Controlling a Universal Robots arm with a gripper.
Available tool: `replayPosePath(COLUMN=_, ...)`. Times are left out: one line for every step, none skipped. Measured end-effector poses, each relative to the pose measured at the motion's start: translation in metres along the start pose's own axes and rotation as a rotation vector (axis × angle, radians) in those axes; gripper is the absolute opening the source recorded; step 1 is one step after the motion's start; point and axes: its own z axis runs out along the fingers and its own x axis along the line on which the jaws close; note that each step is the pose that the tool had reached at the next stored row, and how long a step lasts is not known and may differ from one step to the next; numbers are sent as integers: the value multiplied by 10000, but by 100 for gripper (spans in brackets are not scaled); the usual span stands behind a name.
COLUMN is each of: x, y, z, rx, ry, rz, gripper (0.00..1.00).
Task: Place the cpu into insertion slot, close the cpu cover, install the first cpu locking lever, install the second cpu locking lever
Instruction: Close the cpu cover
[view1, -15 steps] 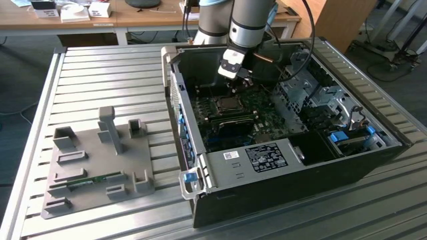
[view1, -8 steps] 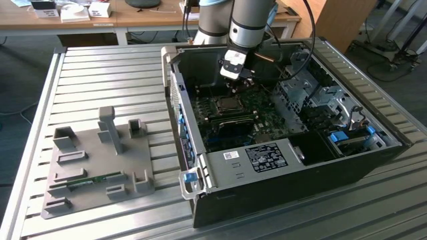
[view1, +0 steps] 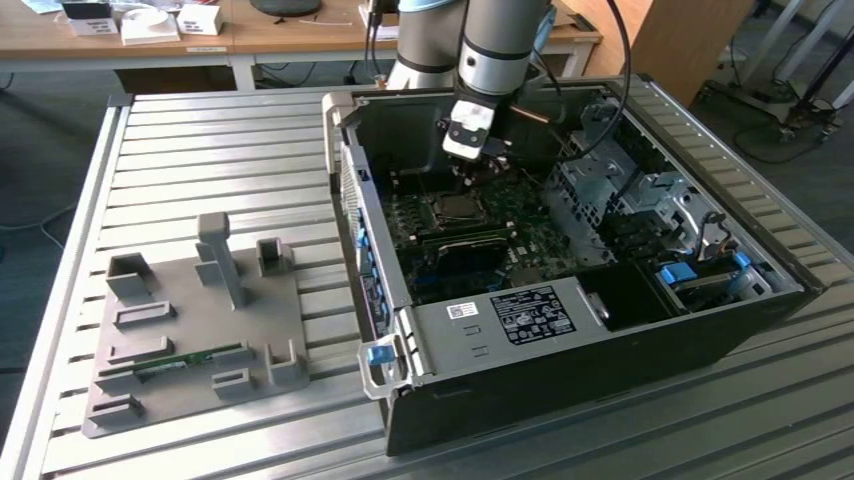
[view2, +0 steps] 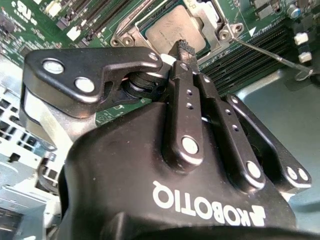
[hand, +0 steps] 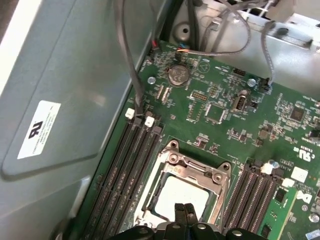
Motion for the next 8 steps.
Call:
replayPosePath(x=0, y=0, z=0, rx=4, ry=6, rz=-195, gripper=11)
replayPosePath(x=0, y=0, z=1, rx=9, ry=11, rz=-375, gripper=11)
replayPosePath(x=0, y=0, z=1, rx=13, ry=17, rz=-554, gripper=11)
replayPosePath(x=0, y=0, z=1, rx=17, ry=22, rz=-734, gripper=11)
replayPosePath(x=0, y=-1, z=2, rx=21, ry=28, rz=-914, gripper=11)
replayPosePath(x=0, y=-1, z=2, rx=26, ry=33, rz=-1094, gripper=11)
replayPosePath(x=0, y=-1, z=2, rx=30, ry=39, rz=-1289, gripper=11)
replayPosePath(x=0, y=-1, z=2, rx=34, ry=44, rz=-1457, gripper=11)
